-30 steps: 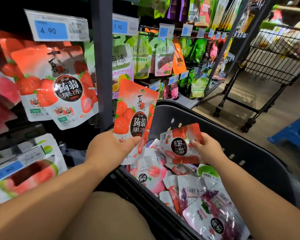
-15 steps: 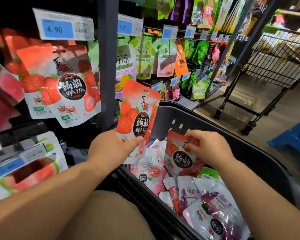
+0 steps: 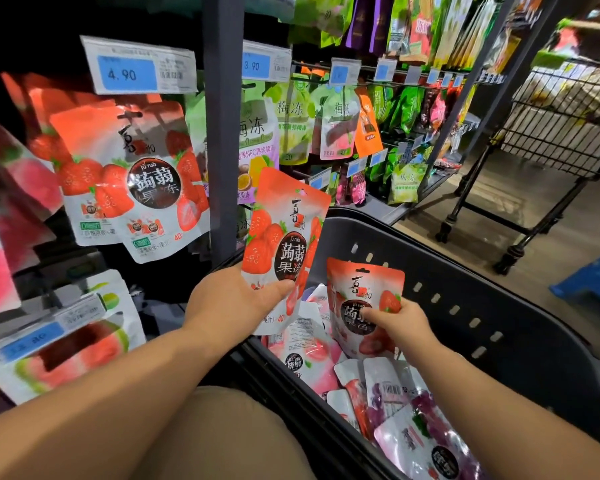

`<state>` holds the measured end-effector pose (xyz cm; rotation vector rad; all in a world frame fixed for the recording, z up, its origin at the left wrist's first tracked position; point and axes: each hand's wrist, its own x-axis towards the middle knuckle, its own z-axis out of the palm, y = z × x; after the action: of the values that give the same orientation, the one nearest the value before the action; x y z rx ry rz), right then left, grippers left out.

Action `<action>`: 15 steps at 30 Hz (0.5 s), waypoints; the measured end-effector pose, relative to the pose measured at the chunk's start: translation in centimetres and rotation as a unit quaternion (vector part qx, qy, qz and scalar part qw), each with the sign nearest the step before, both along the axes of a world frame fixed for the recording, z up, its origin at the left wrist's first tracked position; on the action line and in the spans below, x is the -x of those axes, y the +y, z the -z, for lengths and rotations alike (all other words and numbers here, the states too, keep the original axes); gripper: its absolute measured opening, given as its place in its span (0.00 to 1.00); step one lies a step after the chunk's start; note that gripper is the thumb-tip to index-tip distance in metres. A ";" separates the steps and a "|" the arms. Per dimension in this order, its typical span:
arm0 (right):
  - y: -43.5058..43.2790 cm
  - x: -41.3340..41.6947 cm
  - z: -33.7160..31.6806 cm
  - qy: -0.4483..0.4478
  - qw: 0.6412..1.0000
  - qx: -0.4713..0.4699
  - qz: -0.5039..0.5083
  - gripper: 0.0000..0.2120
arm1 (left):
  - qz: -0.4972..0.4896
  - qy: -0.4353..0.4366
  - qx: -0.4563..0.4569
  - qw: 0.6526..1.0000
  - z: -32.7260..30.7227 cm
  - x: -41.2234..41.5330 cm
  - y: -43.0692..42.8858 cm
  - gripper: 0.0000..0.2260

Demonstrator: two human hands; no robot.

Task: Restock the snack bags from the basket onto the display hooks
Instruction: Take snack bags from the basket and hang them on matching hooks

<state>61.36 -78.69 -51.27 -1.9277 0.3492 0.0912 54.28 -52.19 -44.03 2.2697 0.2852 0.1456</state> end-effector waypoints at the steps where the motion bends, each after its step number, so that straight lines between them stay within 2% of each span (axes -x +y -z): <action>1: 0.0 0.1 0.3 0.017 1.000 -0.004 -0.009 0.12 | 0.002 0.001 0.002 1.000 0.0 0.0 0.0 0.15; 5: -0.2 0.6 1.5 0.053 0.998 0.009 -0.029 0.14 | 0.005 0.004 -0.001 1.000 0.0 0.1 0.0 0.14; 8: -0.2 0.9 2.5 0.066 0.991 0.093 -0.065 0.11 | 0.006 0.008 -0.002 1.000 -0.1 0.1 -0.1 0.14; 11: -0.7 0.5 3.5 0.042 0.982 0.168 -0.071 0.07 | 0.005 0.014 0.013 1.000 -0.2 -0.1 -0.1 0.14; 13: -0.9 0.3 3.7 0.033 0.989 0.133 -0.049 0.04 | 0.002 -0.001 0.059 0.998 -0.3 0.1 0.1 0.12; 15: -0.8 0.2 3.3 0.023 0.999 0.042 -0.024 0.03 | 0.000 -0.022 0.107 0.994 -0.4 0.4 0.3 0.08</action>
<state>61.11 -79.50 -54.54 -2.0199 0.3429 0.1553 53.87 -51.92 -43.60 2.0519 0.2652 0.1580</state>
